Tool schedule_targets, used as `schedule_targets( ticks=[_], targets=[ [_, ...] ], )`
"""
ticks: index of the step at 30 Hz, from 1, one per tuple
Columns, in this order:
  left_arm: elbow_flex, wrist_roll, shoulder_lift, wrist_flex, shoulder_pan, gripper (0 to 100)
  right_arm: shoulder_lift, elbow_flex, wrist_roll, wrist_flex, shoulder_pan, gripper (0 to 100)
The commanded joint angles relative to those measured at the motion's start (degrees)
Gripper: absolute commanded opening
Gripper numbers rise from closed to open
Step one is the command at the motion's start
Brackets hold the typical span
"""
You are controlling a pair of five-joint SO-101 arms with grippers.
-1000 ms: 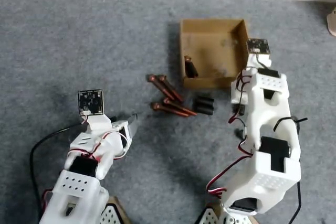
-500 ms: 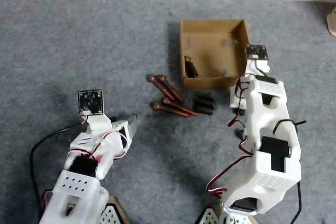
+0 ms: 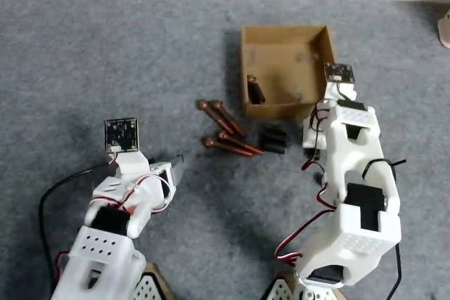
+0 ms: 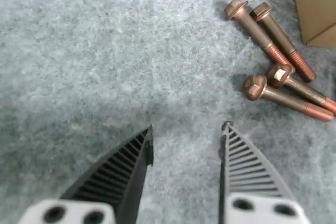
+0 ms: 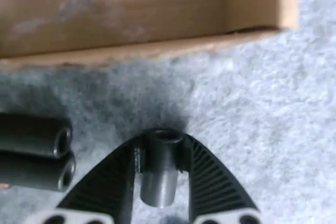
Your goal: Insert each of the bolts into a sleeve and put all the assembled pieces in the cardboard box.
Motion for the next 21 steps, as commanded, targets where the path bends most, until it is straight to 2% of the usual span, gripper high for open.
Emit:
schedule_targets(
  ticks=[1,5,11,21],
  targets=[
    [-5.7,0.3,-0.1,5.4,-0.3,20,-6.5,2.7,-0.5,0.9,-1.6,0.5],
    [-6.7,3.2,0.0,6.4,-0.3,20,-19.6,11.6,-0.5,-1.0,-3.6,0.5],
    [-10.5,3.3,0.0,8.9,-0.3,20,-36.4,28.8,-3.9,-10.9,-7.3,0.5],
    [-12.7,1.8,-0.7,9.0,1.2,20,-42.0,41.4,-3.8,-24.8,-7.2,0.5]
  ],
)
